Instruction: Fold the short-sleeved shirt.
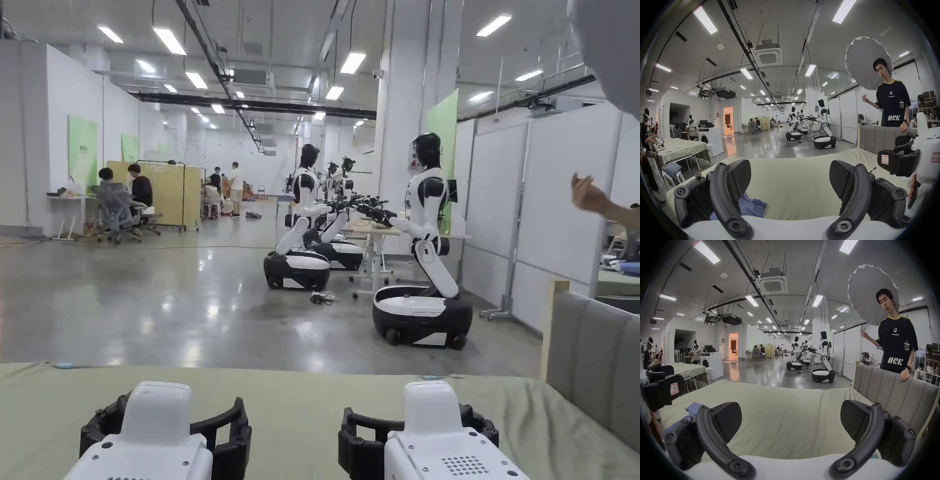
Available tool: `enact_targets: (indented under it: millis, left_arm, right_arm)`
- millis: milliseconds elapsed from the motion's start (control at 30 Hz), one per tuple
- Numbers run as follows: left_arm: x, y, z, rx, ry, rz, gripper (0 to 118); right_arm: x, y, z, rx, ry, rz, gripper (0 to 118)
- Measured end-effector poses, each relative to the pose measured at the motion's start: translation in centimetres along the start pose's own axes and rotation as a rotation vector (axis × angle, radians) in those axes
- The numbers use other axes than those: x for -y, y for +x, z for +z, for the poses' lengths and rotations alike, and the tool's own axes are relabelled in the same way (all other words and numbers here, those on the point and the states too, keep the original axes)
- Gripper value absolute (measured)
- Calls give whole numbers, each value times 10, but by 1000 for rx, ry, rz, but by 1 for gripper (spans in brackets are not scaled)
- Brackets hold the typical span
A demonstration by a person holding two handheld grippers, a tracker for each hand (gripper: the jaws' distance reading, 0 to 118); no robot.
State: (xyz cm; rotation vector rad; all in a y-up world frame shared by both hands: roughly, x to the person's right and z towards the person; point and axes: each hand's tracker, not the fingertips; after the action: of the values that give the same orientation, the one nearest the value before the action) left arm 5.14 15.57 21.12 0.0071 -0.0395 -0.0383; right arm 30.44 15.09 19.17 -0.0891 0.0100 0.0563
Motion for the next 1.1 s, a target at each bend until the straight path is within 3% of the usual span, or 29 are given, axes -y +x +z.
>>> enact_targets:
  millis: [467, 533, 567, 633, 667, 700, 767, 1100]
  left_arm:
    - [0, 1, -3, 4, -6, 10, 98]
    - [-1, 1, -3, 22, -9, 14, 90]
    - [-1, 2, -3, 36, -14, 19, 67]
    - [-1, 5, -1, 60, -7, 14, 34]
    - [-1, 8, -1, 52, -7, 8, 5]
    - [1, 15, 0, 9, 6, -20, 4]
    - [2, 17, -3, 45, -13, -5, 4]
    - [0, 7, 0, -1, -33, 0, 4]
  right_arm:
    - [-3, 3, 2, 13, 2, 9, 115]
    - [-4, 3, 3, 11, 5, 12, 102]
    - [-4, 2, 3, 16, 6, 17, 85]
    - [-4, 2, 4, 10, 5, 26, 60]
    - [-4, 0, 4, 23, 2, 32, 33]
    - [-4, -1, 5, 59, 11, 51, 1]
    - [-7, 2, 9, 1, -8, 41, 0]
    - [-5, 2, 10, 30, 6, 54, 0]
